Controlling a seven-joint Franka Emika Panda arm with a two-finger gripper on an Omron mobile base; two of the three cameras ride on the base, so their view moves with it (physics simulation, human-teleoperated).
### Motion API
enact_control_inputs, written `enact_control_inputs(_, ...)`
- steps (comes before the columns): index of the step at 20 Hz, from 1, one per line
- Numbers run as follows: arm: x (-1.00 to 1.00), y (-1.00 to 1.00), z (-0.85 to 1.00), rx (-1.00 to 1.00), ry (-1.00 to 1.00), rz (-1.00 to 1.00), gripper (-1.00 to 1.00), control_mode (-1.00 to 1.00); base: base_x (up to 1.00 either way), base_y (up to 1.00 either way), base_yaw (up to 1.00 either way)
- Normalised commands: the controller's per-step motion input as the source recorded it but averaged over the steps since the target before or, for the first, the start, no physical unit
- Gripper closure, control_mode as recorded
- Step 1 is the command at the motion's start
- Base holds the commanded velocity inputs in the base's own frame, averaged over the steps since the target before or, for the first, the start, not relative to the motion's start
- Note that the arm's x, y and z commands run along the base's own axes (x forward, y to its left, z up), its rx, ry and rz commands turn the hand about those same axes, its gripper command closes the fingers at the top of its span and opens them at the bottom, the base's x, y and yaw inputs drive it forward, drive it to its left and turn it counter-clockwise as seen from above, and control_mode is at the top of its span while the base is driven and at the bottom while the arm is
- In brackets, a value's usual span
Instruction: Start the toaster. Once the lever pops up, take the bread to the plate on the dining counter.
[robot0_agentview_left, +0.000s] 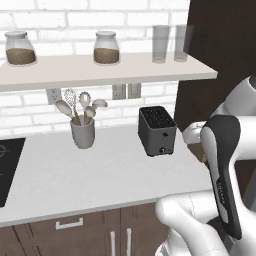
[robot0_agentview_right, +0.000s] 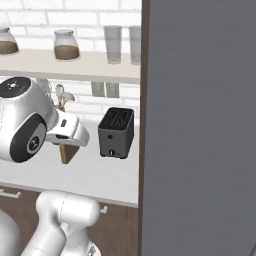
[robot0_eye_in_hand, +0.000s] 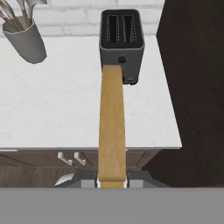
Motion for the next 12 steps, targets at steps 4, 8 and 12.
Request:
enact_control_inputs(4,0.00,0.00,0.00,0.00,0.00,0.00,1.00,1.00,-0.31,0.00,0.01)
enact_control_inputs(8,0.00,0.00,0.00,0.00,0.00,0.00,1.00,1.00,-0.69,0.19,0.08)
enact_control_inputs(12,0.00,0.00,0.00,0.00,0.00,0.00,1.00,1.00,-0.89,0.48,0.31)
